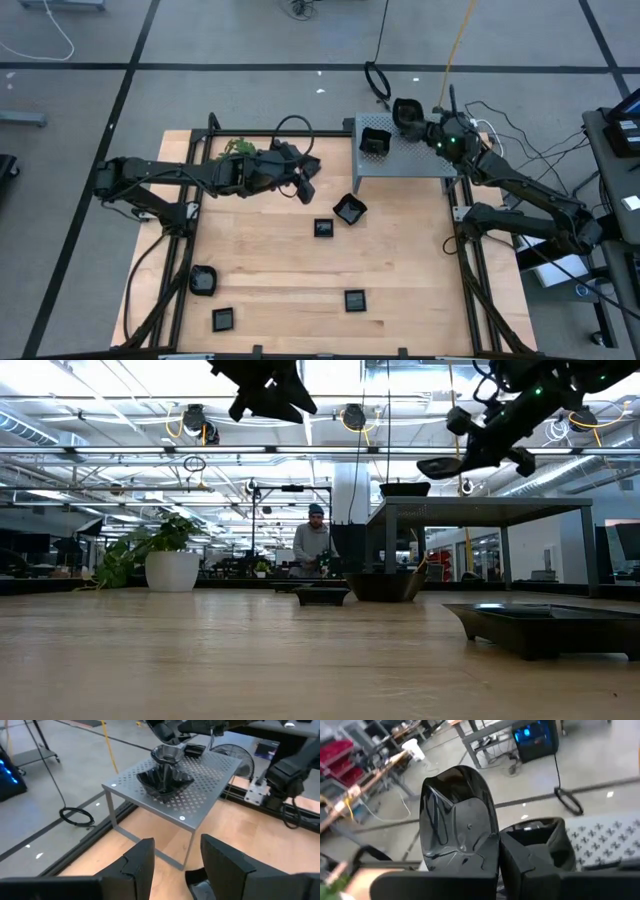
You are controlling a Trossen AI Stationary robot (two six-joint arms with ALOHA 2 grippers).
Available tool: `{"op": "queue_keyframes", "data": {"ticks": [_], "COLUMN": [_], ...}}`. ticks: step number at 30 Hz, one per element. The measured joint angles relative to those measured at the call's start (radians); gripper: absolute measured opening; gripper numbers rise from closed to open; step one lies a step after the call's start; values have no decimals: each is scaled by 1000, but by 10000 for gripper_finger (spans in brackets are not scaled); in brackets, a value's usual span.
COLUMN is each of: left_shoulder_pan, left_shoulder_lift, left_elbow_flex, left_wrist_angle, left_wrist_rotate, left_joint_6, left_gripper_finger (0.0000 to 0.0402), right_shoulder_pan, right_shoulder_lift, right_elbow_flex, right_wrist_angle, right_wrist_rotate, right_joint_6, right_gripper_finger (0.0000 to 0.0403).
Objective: Pick & Place Mini shaped plates
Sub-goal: Stack the leaf shaped plate on top of the leaf shaped plates on the shelf
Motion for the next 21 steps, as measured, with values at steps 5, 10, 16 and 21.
{"op": "queue_keyframes", "data": {"ticks": [5, 10, 16, 21], "left_shoulder_pan": [0, 0, -2, -11], "left_shoulder_lift": [0, 0, 0, 0], "left_elbow_flex": [0, 0, 0, 0], "left_wrist_angle": [-4, -4, -4, -8], "left_wrist_rotate": [26, 27, 27, 27], "left_joint_6": [-26, -54, -57, -50], "left_gripper_finger": [163, 164, 164, 163], "right_shoulder_pan": [-11, -11, 60, 116], "right_shoulder_lift": [-1, 8, 20, 21], "right_elbow_flex": [0, -7, -52, -76], "right_wrist_angle": [-51, -97, -13, -15], "right_wrist_rotate": [17, 37, 170, 287], "right_joint_6": [59, 390, 630, 744], "right_gripper_finger": [0, 0, 0, 0]}}
